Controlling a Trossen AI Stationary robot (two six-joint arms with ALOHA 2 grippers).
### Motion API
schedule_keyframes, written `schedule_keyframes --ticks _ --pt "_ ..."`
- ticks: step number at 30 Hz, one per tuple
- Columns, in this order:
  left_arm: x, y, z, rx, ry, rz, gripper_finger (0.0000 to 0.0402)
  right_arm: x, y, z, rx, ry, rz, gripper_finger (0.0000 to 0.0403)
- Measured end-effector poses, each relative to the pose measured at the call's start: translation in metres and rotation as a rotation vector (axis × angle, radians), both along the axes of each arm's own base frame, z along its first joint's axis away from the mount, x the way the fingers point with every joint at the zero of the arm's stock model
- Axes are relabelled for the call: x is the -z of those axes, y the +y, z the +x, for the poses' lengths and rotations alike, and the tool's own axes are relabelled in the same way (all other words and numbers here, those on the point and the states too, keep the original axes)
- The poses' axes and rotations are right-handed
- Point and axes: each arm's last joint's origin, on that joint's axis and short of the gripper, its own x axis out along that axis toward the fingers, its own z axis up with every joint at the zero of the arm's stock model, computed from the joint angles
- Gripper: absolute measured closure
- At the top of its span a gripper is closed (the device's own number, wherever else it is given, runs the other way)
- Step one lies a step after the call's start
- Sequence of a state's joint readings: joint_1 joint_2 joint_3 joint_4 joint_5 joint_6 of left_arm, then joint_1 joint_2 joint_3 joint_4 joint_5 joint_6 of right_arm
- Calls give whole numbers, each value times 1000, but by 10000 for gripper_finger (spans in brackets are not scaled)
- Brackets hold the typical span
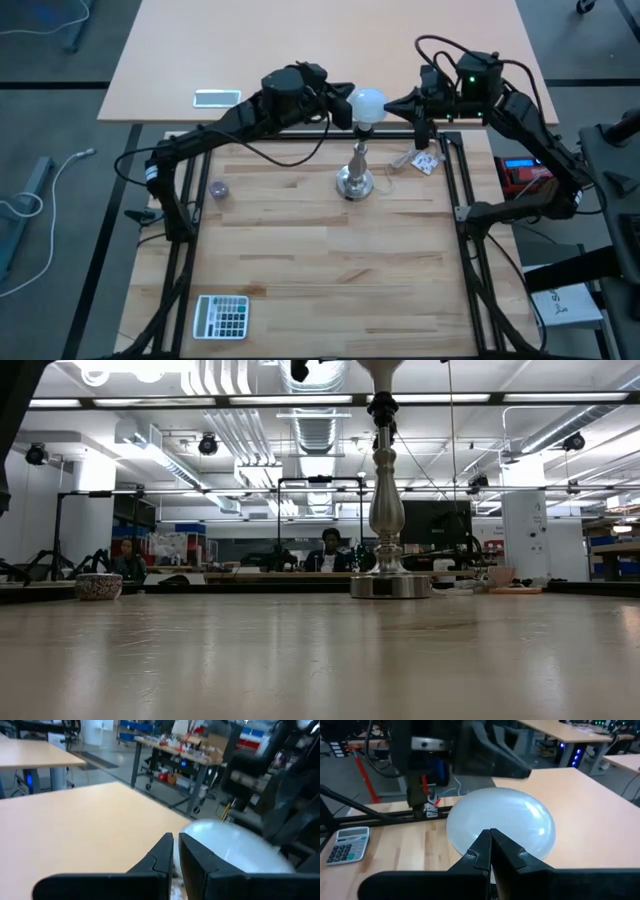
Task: Screw lightbulb
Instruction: Remove the lightbulb from the lamp
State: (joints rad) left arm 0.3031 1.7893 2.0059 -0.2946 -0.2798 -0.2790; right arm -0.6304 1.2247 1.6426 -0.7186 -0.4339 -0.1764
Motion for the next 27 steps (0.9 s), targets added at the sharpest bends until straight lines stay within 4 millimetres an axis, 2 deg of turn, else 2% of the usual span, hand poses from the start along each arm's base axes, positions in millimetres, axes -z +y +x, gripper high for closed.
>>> schedule_keyframes --ticks 7,16,27 --pt "11 0 3 40 19 -28 381 7 -2 2 -7 17 -13 403" --pt "8 -3 4 91 7 -32 381 9 -2 3 -17 37 -61 403" --pt "8 -8 3 136 -20 -122 381 11 -7 10 -42 41 -130 403"
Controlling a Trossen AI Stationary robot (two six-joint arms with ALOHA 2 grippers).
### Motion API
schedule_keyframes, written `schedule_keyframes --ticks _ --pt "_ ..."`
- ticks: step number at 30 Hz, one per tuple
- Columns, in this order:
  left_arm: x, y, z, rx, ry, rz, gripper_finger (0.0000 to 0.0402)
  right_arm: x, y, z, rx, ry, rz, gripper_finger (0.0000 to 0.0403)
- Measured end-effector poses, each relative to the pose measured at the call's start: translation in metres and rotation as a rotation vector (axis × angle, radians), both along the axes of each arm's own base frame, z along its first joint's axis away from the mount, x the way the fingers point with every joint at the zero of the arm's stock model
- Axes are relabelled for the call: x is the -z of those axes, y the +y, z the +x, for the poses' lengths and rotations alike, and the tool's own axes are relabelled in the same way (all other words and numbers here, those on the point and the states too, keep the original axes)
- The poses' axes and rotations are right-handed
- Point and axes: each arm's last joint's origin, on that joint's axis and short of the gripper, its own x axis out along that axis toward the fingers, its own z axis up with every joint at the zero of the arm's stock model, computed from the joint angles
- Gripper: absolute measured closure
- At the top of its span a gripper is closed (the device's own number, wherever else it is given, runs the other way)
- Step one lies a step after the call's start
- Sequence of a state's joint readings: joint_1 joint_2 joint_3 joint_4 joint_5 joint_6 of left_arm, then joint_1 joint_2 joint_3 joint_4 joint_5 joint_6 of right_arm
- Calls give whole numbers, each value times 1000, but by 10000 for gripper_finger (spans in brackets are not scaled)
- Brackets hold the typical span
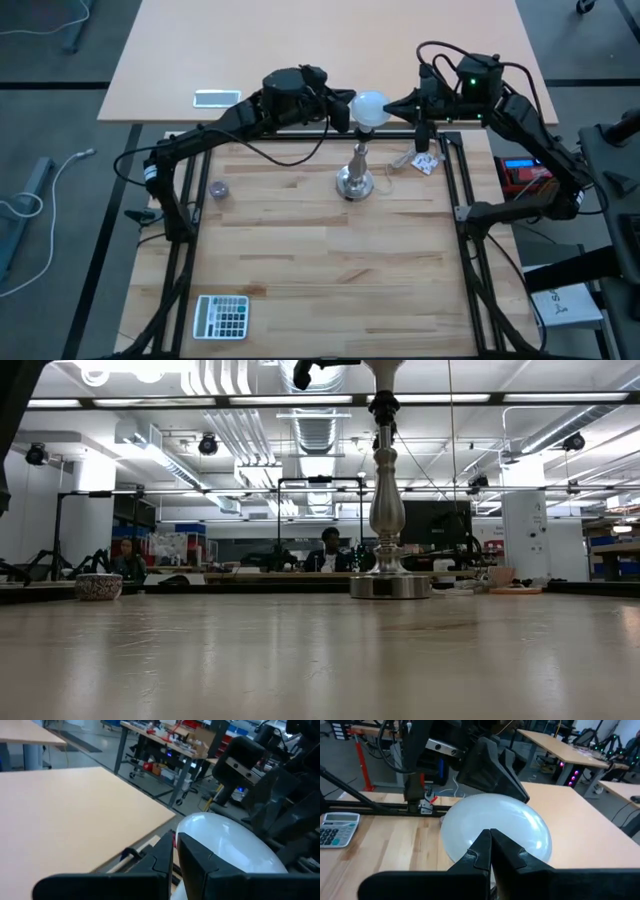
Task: Screw lightbulb
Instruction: Remove the lightbulb from the lamp
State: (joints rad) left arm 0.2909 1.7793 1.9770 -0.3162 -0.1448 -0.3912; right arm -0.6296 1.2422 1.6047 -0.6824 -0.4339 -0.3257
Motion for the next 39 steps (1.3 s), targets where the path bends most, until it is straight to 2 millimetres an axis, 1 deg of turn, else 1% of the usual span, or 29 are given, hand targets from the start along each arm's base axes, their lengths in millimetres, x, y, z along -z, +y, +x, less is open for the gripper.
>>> schedule_keyframes --ticks 5,10,12,13,16,18,22,30,35,39 --pt "-11 -9 -16 17 35 -2 381 0 -1 0 19 3 -14 403" --pt "-38 -17 -32 73 -30 126 381 0 -2 1 30 -1 -16 403" --pt "-42 -16 -35 86 -30 177 381 0 -3 2 31 -9 -12 403" --pt "-41 -15 -34 86 -22 197 381 -1 -3 2 33 -15 -5 403" --pt "-29 -11 -24 84 30 198 381 -3 -3 2 36 -33 6 403" --pt "-19 -7 -12 86 40 195 381 -4 -2 2 33 -37 7 403" --pt "-12 -2 -4 77 48 183 381 -7 1 -3 32 -51 30 403" --pt "-8 -2 -2 73 37 139 381 -8 7 -10 13 -43 78 403" --pt "-8 -2 -2 71 31 114 381 -5 4 -5 7 -28 80 403" --pt "-7 -7 -1 87 21 71 381 1 -1 2 -1 -9 57 403"
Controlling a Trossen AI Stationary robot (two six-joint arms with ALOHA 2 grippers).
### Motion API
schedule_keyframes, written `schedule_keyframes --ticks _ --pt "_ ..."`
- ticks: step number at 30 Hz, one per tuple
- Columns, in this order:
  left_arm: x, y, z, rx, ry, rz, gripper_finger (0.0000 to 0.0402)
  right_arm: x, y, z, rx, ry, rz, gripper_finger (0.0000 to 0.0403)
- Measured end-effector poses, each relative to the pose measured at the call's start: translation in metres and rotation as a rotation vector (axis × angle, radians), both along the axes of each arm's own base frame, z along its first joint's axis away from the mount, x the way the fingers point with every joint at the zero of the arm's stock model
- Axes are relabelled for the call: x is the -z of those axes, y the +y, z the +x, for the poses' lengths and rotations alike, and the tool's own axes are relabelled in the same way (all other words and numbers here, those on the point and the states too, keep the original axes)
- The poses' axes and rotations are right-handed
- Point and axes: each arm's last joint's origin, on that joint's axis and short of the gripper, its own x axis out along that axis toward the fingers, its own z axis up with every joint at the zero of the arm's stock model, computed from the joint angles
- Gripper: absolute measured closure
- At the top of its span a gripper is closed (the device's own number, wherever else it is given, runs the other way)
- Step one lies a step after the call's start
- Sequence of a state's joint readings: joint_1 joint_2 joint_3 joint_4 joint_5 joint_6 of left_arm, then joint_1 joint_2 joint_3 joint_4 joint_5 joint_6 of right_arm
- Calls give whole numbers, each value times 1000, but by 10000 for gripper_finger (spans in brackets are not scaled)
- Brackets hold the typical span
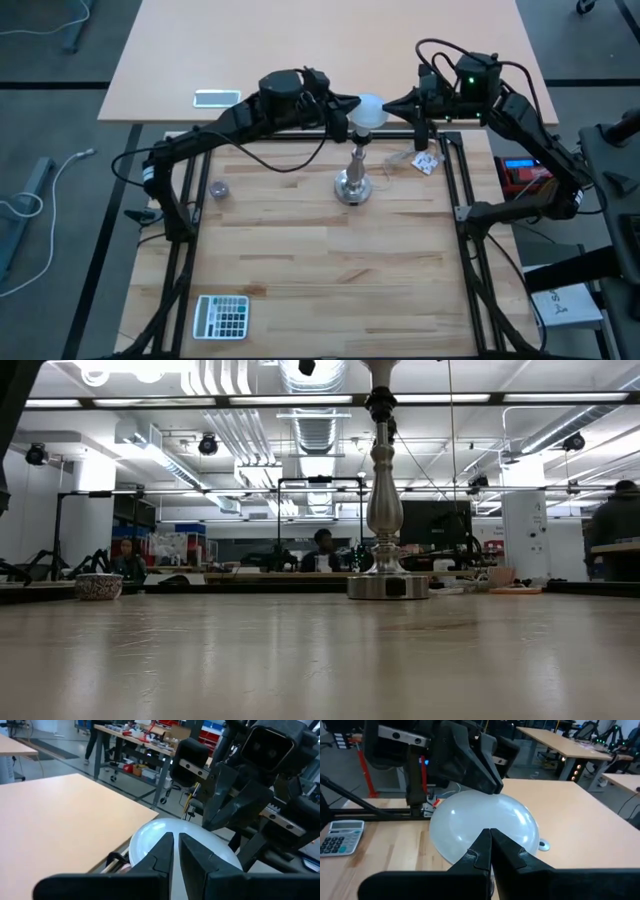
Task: Screw lightbulb
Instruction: Remove the lightbulb from the lamp
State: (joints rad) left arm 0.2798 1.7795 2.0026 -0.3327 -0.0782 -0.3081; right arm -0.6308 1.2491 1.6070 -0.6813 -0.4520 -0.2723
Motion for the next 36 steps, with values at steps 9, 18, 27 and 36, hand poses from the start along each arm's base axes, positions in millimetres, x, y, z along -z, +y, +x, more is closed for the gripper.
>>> schedule_keyframes --ticks 9,18,27,36 --pt "4 -8 3 -4 -10 -75 381 2 -6 8 4 -12 -38 403" --pt "2 -16 7 56 -58 -110 381 2 -12 15 24 -28 -80 403" --pt "-5 -29 6 -8 -59 -27 381 -4 -15 17 45 -94 -83 403" --pt "-28 -24 -11 -55 -71 54 381 -27 4 -9 35 -148 -53 403"
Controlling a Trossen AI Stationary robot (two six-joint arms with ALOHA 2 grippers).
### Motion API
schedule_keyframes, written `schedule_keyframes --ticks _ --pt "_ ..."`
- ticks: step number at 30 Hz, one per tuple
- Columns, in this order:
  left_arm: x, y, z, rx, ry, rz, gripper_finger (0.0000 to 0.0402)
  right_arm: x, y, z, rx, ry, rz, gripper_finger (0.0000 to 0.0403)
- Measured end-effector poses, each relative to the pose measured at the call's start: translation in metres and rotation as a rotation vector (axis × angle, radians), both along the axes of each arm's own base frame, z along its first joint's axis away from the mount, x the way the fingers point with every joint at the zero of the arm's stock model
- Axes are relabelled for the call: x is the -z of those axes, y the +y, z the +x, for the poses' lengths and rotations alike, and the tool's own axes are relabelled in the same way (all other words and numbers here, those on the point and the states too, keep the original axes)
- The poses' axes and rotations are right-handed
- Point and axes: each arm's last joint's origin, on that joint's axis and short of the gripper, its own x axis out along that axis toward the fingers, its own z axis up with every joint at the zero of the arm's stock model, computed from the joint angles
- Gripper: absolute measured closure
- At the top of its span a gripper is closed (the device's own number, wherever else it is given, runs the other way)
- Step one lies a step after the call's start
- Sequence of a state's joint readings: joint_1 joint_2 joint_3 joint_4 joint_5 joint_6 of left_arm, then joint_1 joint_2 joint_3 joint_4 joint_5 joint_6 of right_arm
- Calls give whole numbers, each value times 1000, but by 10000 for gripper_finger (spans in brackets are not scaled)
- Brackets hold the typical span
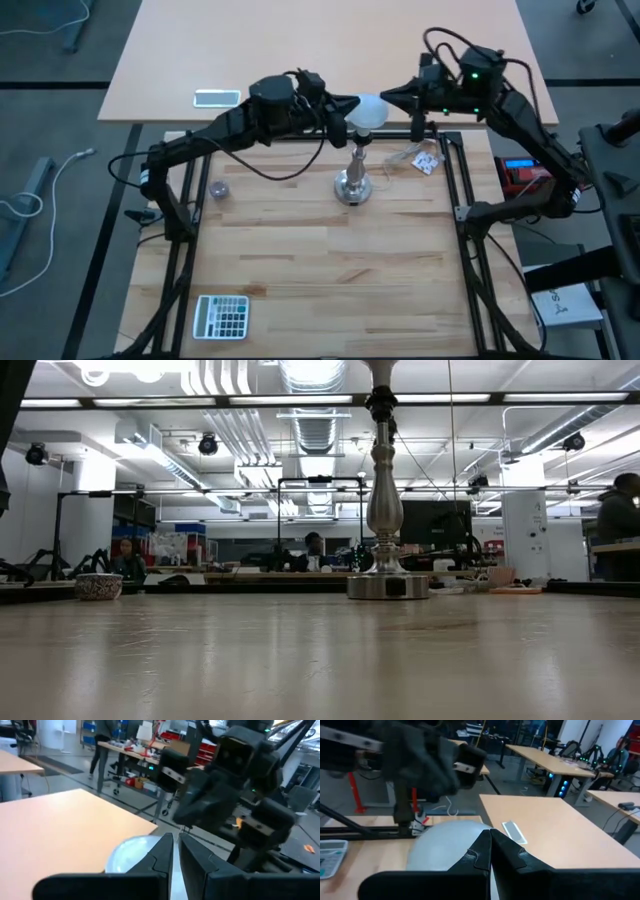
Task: Screw lightbulb
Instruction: Remove the lightbulb from the lamp
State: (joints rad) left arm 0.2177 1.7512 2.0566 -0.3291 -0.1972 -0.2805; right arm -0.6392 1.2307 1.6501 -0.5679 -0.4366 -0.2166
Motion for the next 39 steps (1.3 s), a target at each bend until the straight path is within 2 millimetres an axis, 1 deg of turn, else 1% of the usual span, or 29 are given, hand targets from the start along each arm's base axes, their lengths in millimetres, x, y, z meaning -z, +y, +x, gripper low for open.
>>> schedule_keyframes --ticks 3,7,12,15,20,29,35,39 --pt "3 6 2 -37 13 7 381 0 6 -6 -27 9 30 403" --pt "13 16 8 -61 42 1 381 -1 10 -9 -65 3 91 403" --pt "19 18 14 -64 58 -4 381 12 8 -7 -67 82 127 403" --pt "22 19 16 -63 61 -7 381 18 7 -3 -73 97 136 403" --pt "24 19 18 -65 53 -35 381 23 5 -1 -73 114 113 403" --pt "25 11 20 -68 19 -129 381 23 3 -1 -15 129 24 403" --pt "25 0 23 -41 4 -170 381 23 0 1 5 127 -6 403" --pt "24 -9 25 5 -5 -194 381 25 -6 7 20 127 -16 403"
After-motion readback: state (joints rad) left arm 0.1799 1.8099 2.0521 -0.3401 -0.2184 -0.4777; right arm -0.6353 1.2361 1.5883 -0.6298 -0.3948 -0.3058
